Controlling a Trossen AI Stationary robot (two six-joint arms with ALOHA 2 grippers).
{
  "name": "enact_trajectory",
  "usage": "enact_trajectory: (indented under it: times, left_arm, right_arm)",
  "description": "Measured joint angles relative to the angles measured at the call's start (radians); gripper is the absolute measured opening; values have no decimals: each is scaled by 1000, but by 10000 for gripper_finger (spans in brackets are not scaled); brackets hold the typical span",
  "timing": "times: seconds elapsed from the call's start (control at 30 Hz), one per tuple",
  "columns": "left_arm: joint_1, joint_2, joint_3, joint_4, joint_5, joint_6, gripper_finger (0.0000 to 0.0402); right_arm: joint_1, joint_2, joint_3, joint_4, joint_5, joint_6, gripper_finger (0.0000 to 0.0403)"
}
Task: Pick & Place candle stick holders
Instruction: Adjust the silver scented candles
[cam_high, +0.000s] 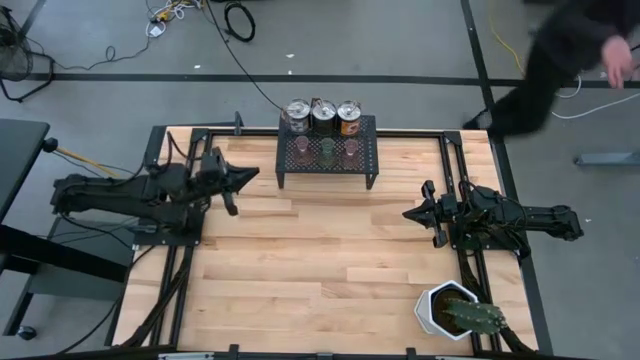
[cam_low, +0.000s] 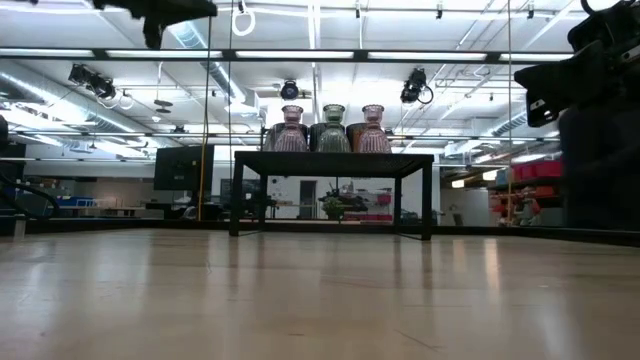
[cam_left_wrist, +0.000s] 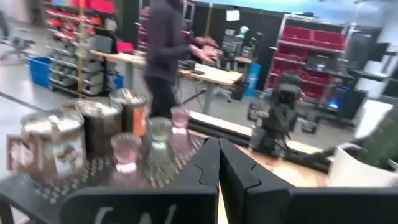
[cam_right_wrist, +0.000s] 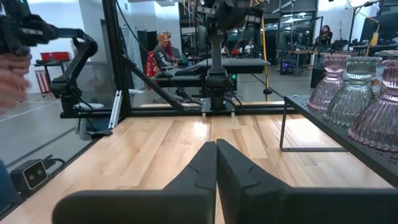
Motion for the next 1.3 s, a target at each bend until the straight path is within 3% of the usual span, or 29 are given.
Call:
enact_trajectory:
  times: [0.17, 0.47, 0.97, 1.13, 1.3]
  left_arm:
    - [60, 92, 117, 1, -31, -47, 7]
    - [222, 219, 222, -57, -14, 62, 5]
    - [475, 393, 251, -175, 200, 90, 5]
    - [538, 461, 374, -308, 287, 123, 7]
    - [595, 534, 487, -419, 296, 193, 6]
  right_arm:
    - [0, 0, 0, 0, 0, 0, 9]
    - [0, 0, 0, 0, 0, 0, 9]
    - [0, 0, 0, 0, 0, 0, 9]
    - [0, 0, 0, 0, 0, 0, 9]
    - [0, 0, 0, 0, 0, 0, 9]
